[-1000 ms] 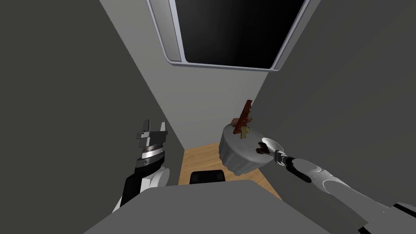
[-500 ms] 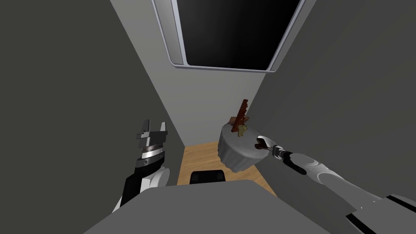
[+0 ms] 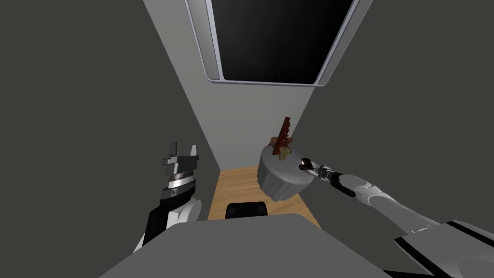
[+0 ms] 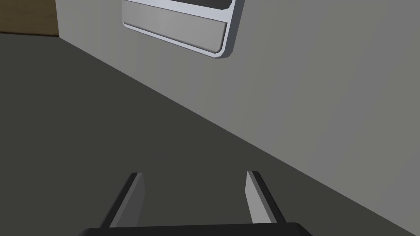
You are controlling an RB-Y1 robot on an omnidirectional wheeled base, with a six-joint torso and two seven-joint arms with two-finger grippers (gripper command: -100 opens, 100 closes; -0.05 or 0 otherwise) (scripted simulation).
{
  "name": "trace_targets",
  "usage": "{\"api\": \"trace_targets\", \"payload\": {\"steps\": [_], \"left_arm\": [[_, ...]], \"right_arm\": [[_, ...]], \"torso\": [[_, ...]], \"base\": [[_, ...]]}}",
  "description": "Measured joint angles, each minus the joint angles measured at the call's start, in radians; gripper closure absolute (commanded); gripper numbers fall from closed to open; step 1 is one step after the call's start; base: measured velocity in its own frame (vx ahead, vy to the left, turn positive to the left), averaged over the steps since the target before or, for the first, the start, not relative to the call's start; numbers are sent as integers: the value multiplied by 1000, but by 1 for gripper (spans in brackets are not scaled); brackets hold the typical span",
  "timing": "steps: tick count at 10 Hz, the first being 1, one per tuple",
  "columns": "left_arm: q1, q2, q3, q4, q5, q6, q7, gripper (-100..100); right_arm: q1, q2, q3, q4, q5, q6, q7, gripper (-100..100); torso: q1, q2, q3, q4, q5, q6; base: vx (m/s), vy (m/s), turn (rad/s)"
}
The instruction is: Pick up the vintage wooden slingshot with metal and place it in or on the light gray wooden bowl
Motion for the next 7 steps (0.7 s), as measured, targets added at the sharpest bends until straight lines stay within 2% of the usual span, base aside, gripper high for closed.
{"api": "trace_targets", "payload": {"steps": [1, 2, 4, 5, 6, 7], "left_arm": [[0, 0, 0, 0, 0, 0, 0, 0], [0, 0, 0, 0, 0, 0, 0, 0], [0, 0, 0, 0, 0, 0, 0, 0], [0, 0, 0, 0, 0, 0, 0, 0], [0, 0, 0, 0, 0, 0, 0, 0], [0, 0, 0, 0, 0, 0, 0, 0]], "right_arm": [[-8, 1, -19, -2, 0, -14, 26, 100], [1, -11, -8, -37, 5, -6, 14, 100], [-17, -3, -18, -32, 10, -15, 34, 100], [-19, 3, -24, -32, 9, -18, 48, 100], [-20, 3, -25, -32, 9, -19, 51, -100], [-19, 3, -25, -32, 9, -18, 51, -100]], "torso": [[0, -1, 0, 0, 0, 1], [0, -2, -1, -1, 0, 1], [-1, -5, -3, -1, 0, 1], [0, -7, -4, -2, 0, 1], [5, -9, -5, -2, 0, 2], [9, -9, -5, -2, 1, 2]], "base": [[-98, -176, 98], [-75, -179, 98], [-45, -175, 106], [-10, -73, 37], [-2, -15, -3], [-1, -6, 0]]}}
